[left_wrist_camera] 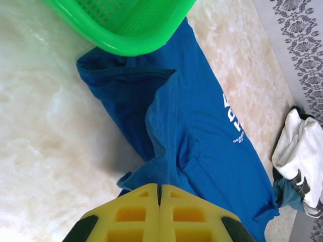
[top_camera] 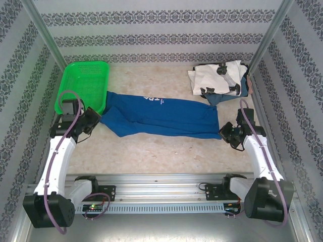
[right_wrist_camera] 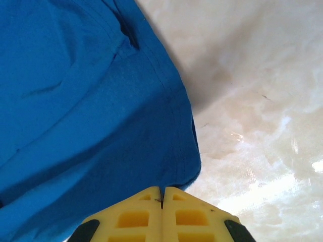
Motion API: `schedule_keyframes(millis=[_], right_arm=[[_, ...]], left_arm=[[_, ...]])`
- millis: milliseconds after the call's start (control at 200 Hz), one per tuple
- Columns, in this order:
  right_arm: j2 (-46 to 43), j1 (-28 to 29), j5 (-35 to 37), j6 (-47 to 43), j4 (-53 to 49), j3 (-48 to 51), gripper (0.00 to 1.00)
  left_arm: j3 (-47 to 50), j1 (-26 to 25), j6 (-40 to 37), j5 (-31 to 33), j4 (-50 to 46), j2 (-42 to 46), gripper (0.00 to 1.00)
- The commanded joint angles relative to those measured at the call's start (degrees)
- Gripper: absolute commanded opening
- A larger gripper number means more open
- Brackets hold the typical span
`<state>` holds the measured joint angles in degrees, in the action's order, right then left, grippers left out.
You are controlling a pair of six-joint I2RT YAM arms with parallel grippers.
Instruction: Fold and stack the t-shirts
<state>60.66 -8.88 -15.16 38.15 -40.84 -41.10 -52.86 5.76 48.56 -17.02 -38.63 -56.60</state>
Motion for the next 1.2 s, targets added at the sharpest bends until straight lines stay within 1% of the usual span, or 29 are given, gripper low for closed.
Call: schedule_keyframes(millis=[0, 230, 375, 500, 625, 864, 964, 1194], right_arm=[[-3.1, -0.3, -0.8, -1.0, -2.9, 1.2, 0.0], [-6.8, -0.3, -0.4, -1.7, -6.5, 3.5, 0.0], [-7.4, -0.3, 1.4, -1.4, -7.1, 3.4, 0.0], [-5.4, -0.3, 2.7, -1.8, -7.0, 2.6, 0.0], [-3.1, -0.7, 3.1, -2.2, -5.0, 1.5, 0.0], [4.6, -1.2, 3.7, -5.0, -2.0, -1.7, 0.0], [7.9, -1.3, 3.7, -6.0, -1.1, -3.5, 0.0], [14.3, -1.6, 3.6, -7.1, 1.5, -7.3, 0.0]], left_arm=[[-0.7, 0.7, -3.2, 2.4, -7.1, 2.8, 0.0], [-1.0, 0.7, -6.9, 7.4, -14.9, 6.5, 0.0], [-1.1, 0.9, -8.1, 10.7, -17.3, 7.7, 0.0], [-1.3, 1.0, -7.3, 9.6, -14.4, 6.0, 0.0], [-2.5, 1.0, -7.4, 9.2, -10.6, 2.0, 0.0], [-5.3, 1.0, -8.9, 10.2, -6.7, -4.8, 0.0], [-6.6, 1.0, -9.4, 9.1, -5.0, -7.6, 0.0], [-9.9, 0.9, -11.1, 9.1, -2.7, -13.5, 0.0]])
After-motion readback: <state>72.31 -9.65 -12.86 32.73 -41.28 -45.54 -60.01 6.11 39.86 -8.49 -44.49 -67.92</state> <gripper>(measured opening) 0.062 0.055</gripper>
